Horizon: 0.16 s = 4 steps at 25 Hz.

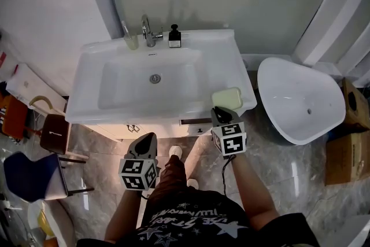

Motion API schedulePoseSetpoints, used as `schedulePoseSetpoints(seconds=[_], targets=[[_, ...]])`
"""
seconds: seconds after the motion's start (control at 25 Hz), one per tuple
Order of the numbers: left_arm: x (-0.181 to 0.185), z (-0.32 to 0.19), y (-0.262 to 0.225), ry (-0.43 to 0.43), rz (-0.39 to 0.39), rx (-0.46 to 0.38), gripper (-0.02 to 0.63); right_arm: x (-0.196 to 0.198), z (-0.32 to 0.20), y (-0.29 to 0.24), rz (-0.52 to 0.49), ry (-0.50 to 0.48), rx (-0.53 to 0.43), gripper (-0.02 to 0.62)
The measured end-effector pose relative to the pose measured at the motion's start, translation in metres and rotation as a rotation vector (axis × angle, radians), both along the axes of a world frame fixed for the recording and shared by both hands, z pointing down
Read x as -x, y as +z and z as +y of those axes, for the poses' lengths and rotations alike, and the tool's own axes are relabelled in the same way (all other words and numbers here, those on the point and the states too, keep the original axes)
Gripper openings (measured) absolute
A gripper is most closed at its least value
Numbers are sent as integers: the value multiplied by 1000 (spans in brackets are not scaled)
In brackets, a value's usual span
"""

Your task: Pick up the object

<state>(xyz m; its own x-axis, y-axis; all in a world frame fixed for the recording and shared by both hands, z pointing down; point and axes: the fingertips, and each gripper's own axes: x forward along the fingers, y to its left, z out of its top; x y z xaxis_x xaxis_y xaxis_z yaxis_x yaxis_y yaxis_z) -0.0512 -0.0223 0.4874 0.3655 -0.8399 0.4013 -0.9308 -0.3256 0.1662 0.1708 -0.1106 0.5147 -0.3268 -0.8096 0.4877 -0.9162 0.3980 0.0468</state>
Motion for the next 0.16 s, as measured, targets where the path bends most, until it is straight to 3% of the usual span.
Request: schedulePoseSetpoints(seconds=[0.16], targets=[[-1,12,5,-9,1,10,15,-4,9,5,0,0,5,34]])
